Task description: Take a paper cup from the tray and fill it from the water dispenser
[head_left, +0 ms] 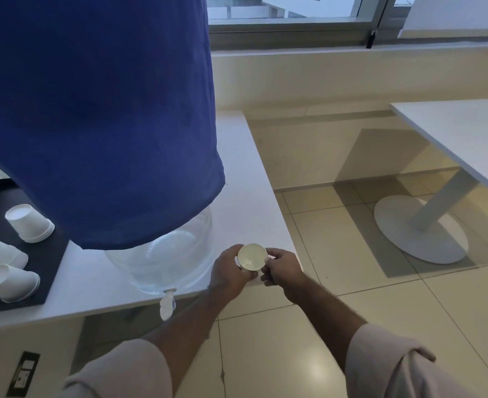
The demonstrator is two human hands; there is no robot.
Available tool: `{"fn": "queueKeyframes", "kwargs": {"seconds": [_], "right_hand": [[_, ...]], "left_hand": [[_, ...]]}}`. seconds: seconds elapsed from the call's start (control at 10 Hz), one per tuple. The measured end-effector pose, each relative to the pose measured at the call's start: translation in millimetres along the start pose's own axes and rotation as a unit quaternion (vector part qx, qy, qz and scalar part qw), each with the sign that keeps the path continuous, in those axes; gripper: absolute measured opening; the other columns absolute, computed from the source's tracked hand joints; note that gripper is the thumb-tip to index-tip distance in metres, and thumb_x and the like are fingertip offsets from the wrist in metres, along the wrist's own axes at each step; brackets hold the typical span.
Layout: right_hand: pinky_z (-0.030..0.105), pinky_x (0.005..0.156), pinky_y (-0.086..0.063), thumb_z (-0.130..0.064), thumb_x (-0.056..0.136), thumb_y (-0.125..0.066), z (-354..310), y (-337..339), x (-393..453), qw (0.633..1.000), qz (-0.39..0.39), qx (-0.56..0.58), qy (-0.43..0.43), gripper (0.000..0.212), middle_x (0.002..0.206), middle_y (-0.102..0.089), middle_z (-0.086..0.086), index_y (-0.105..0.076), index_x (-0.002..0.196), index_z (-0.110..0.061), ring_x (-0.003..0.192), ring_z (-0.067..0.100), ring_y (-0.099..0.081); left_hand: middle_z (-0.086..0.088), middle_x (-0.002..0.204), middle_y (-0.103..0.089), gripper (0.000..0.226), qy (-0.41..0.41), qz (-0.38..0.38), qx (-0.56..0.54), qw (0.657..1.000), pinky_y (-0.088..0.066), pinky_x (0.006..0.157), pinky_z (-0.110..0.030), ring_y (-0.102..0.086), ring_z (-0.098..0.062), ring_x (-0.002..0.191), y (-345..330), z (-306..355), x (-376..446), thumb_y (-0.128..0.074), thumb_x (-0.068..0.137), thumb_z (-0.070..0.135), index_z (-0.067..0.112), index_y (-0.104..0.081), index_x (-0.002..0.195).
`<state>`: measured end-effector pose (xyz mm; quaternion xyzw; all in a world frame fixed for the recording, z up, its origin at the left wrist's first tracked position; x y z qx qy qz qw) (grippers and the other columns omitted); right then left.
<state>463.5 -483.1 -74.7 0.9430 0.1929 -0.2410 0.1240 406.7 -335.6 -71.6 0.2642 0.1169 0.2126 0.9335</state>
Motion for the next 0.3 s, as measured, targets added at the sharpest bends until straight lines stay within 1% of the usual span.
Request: {"fn": "queueKeyframes", "kwargs": {"seconds": [0.1, 0.2, 0.3], "right_hand": [[0.034, 0.057, -0.052, -0.002, 0.097, -0.046, 0.7, 0.9, 1.2, 1.0, 0.0, 0.0, 0.003, 0.032, 0.069, -0.061, 0.012, -0.059, 0.126, -0.004, 0.057, 0.024, -0.058], [0.029, 0.052, -0.049, -0.003, 0.097, -0.048, 3.8, 0.6, -1.6, 1.0, -0.013, -0.015, 0.004, 0.037, 0.079, -0.066, 0.014, -0.053, 0.134, -0.002, 0.058, 0.021, -0.061], [0.025, 0.048, -0.043, -0.006, 0.097, -0.049, 4.7, 4.7, -8.0, 0.999, -0.004, -0.035, 0.007, 0.043, 0.088, -0.068, 0.017, -0.044, 0.139, -0.001, 0.057, 0.019, -0.06]], "left_hand": [[0.009, 0.106, -0.067, 0.064, 0.001, 0.004, 0.001, 1.0, -0.05, 0.078, -0.019, -0.064, -0.018, 0.095, -3.8, -1.3, 2.0, -0.091, 0.068, 0.012, 0.019, -0.063, 0.124], [-0.004, 0.131, -0.063, 0.091, 0.03, 0.007, -0.004, 1.0, -0.054, 0.093, -0.029, -0.064, -0.019, 0.101, -3.2, -7.3, -4.0, -0.091, 0.071, 0.012, 0.014, -0.044, 0.148], [-0.009, 0.137, -0.061, 0.091, 0.023, 0.052, 0.022, 0.998, -0.056, 0.101, -0.038, -0.064, -0.024, 0.112, 9.1, -1.3, -15.1, -0.09, 0.073, 0.012, 0.013, -0.041, 0.15]]}}
Point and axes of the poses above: each hand's wrist, its own x-axis towards the middle knuckle, its own y-axis out of the back of the hand, z = x × y, the point moved 10 cm from there along x, towards the middle knuckle
